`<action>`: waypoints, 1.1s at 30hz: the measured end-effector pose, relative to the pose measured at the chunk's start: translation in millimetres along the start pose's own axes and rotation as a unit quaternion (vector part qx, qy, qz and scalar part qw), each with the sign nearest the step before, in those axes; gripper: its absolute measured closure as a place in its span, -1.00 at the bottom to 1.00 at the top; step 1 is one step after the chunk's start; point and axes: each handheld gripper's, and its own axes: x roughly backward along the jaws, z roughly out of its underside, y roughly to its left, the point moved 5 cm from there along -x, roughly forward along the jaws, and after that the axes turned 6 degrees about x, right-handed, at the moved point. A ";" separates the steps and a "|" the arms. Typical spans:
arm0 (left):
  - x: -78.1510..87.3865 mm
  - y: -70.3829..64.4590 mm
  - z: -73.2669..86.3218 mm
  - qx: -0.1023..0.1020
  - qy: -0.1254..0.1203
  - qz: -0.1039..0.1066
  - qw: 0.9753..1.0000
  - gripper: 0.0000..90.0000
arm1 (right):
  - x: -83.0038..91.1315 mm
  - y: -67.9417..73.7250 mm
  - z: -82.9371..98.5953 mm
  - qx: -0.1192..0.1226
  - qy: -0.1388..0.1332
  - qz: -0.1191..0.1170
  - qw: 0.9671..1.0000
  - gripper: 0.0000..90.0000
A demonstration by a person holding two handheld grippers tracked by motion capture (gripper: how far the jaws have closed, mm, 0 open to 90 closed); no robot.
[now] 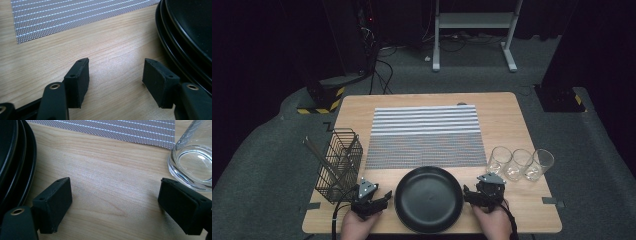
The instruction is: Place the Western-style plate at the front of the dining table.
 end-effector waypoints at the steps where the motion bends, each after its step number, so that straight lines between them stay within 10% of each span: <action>1: -0.3 -0.1 -0.1 0.000 0.000 -0.002 1.000 -0.15 | 0.0 -0.1 0.0 0.000 0.000 0.000 1.000 -0.74; 33: -0.7 -2.3 0.8 -0.013 0.003 -0.024 1.000 -0.18 | 6.0 -4.9 0.7 0.007 -0.002 -0.012 1.000 -0.36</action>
